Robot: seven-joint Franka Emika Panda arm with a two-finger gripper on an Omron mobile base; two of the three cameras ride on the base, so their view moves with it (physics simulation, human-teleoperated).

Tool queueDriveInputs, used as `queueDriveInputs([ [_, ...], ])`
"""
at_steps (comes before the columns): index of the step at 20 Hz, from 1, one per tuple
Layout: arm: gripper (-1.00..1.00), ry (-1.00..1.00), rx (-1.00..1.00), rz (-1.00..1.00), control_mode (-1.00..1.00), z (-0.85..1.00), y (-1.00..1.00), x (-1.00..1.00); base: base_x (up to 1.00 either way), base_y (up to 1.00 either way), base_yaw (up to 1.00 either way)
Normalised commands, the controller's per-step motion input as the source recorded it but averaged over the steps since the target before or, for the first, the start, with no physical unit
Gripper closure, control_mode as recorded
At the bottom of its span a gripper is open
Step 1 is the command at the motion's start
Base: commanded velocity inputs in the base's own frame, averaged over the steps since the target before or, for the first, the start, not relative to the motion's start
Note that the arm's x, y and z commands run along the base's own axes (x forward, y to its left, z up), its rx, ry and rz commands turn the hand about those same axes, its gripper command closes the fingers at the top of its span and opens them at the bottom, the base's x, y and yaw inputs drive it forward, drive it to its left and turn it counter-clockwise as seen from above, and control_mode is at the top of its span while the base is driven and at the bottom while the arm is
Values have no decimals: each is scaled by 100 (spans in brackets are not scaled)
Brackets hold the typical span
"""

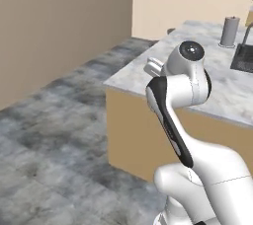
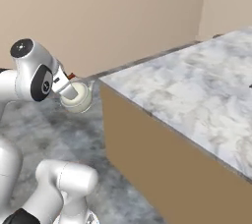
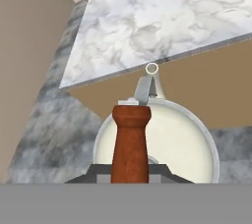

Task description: The kettle is done boiling. Turn off the stove, then wait for 300 timesteps before moving the kettle to the dining table.

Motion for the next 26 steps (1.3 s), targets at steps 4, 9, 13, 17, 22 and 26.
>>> queueDriveInputs([
  [4, 100, 0, 0, 0, 100, 0, 0, 0, 76, 66, -45],
  [9, 100, 0, 0, 0, 100, 0, 0, 0, 77, 69, -44],
  [13, 100, 0, 0, 0, 100, 0, 0, 0, 79, 68, -44],
  [17, 100, 0, 0, 0, 100, 0, 0, 0, 80, 67, -45],
  [22, 100, 0, 0, 0, 100, 0, 0, 0, 78, 64, -46],
  [26, 100, 0, 0, 0, 100, 0, 0, 0, 77, 65, -47],
])
